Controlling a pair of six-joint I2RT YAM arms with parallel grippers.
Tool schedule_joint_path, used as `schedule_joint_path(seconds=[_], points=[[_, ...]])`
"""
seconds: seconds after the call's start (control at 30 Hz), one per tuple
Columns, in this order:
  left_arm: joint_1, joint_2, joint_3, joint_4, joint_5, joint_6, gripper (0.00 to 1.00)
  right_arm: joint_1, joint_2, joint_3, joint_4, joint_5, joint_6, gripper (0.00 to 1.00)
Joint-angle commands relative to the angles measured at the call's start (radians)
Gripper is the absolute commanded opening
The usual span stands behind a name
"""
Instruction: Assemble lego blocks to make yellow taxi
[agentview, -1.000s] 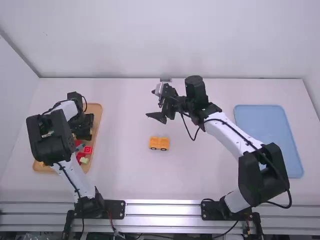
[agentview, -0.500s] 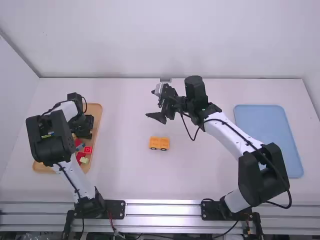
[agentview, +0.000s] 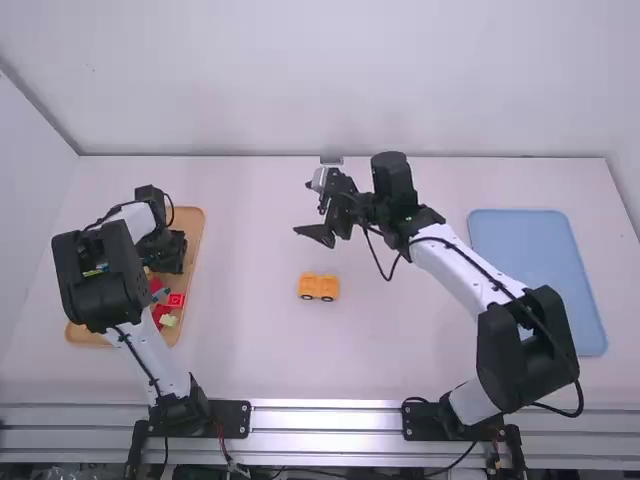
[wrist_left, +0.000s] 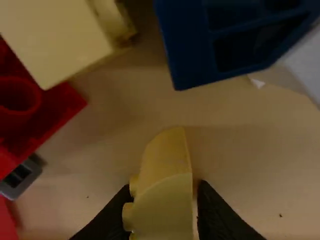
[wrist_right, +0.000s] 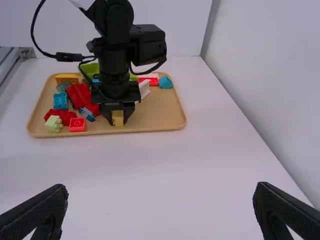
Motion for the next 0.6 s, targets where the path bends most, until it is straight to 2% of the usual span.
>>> schedule_joint_path(seconds=[0.0,0.2,0.43,0.47,0.53,0.57], points=[[-0.002,-0.001,-0.023,-0.014,-0.022,0.006,0.3,-0.003,-0.008,0.032,-0.003,-0.006,0.006,0.98],[-0.002,-0.001,-0.023,-0.012,-0.002,0.055,0.37,-0.003,-0.008,0.032,-0.01,-0.006,0.006,0.99],[-0.003,-0.001,-0.023,0.014,0.012,0.066,0.37,-0.001,-0.008,0.032,-0.014,-0.006,0.006,0.98],[-0.002,-0.001,-0.023,0.014,0.012,0.066,0.34,0.0,-0.008,0.032,-0.013,-0.006,0.006,0.98],[-0.003,-0.001,-0.023,0.012,0.012,0.066,0.17,-0.002,-0.008,0.032,-0.009,-0.006,0.006,0.99],[-0.003,-0.001,-0.023,0.011,0.011,0.066,0.17,-0.002,-0.008,0.032,-0.009,-0.006,0.006,0.98]])
